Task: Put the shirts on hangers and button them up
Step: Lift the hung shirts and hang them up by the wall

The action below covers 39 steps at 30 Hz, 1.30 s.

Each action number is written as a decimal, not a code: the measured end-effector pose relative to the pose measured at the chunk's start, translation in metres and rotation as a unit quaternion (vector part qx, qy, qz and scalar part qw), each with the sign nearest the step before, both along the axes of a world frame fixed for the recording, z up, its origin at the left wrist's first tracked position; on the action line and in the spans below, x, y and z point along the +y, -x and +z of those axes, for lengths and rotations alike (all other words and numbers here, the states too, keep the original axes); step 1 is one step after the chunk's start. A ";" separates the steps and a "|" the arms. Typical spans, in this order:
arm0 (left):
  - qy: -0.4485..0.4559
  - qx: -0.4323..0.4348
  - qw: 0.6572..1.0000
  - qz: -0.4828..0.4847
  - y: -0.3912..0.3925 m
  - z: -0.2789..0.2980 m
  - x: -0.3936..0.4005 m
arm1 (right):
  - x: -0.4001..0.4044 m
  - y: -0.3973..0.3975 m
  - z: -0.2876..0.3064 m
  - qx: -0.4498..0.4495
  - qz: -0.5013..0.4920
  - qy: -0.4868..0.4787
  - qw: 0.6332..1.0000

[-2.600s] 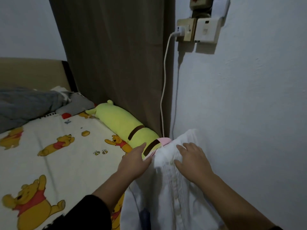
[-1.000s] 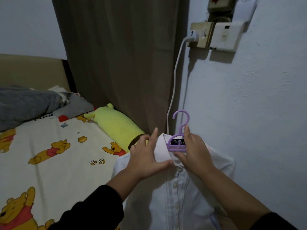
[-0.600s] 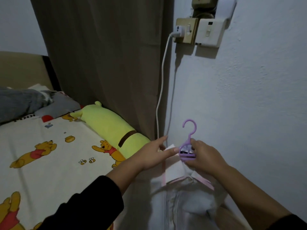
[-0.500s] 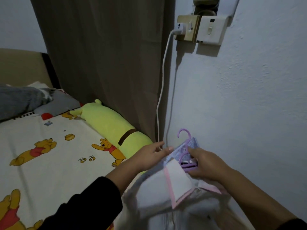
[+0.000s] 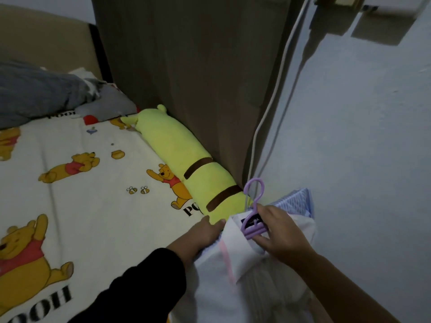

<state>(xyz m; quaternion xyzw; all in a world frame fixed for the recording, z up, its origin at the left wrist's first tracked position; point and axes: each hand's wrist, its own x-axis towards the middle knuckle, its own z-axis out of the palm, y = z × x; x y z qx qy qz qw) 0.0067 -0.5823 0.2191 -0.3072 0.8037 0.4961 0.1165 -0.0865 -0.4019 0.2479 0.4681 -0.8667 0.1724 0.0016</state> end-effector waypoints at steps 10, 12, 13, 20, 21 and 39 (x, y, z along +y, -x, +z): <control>0.007 0.095 0.989 0.117 0.002 0.013 -0.003 | -0.002 0.016 0.012 0.047 0.013 0.038 0.998; 0.017 0.142 0.983 0.113 0.001 0.026 -0.009 | -0.003 0.018 0.024 0.066 -0.015 0.043 0.997; 0.026 0.160 0.981 0.101 -0.002 0.035 -0.010 | -0.004 0.019 0.030 0.074 -0.021 0.051 0.996; 0.081 0.265 0.960 0.025 -0.025 0.095 -0.021 | -0.005 0.016 0.081 0.116 -0.025 0.115 0.986; 0.096 0.270 0.958 0.014 -0.027 0.105 -0.023 | -0.002 0.013 0.087 0.125 -0.020 0.122 0.984; 0.124 0.362 0.923 -0.050 -0.018 0.178 -0.024 | 0.030 -0.023 0.155 0.225 -0.017 0.235 0.946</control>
